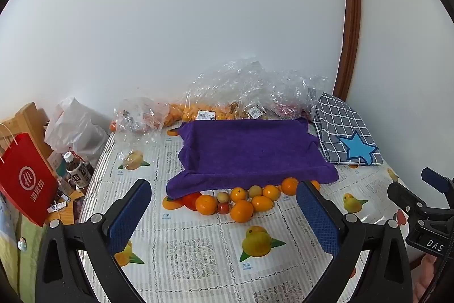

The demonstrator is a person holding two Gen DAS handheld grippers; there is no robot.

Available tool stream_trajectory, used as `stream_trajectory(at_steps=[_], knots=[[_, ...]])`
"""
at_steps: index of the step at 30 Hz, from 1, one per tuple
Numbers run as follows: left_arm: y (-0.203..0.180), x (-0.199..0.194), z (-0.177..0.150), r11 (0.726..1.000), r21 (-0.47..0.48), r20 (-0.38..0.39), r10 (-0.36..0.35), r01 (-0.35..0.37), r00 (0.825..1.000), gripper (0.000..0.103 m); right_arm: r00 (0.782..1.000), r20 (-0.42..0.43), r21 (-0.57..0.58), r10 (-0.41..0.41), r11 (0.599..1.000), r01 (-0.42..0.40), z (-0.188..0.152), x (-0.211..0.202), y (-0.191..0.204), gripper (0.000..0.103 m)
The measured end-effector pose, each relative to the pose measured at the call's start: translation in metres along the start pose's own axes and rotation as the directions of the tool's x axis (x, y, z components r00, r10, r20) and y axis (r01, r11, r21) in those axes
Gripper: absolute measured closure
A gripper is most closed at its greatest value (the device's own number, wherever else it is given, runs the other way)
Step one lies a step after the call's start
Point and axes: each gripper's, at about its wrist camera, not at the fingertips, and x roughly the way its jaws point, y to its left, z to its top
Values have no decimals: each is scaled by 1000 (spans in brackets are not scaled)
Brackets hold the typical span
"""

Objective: Organize fruits
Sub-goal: 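Move both grippers toward the oranges lined up below the purple towel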

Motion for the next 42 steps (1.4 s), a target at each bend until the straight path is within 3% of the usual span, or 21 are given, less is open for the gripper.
stream_trajectory(at_steps=[32,42], knots=[[2,0,0,1000,-9,21,-10,10,1000,0,999,21,-5,30,1000,-30,2,-8,3,0],[17,35,-12,998,-29,-7,52,-52,999,0,999,-18,4,42,999,-41,-9,22,4,5]])
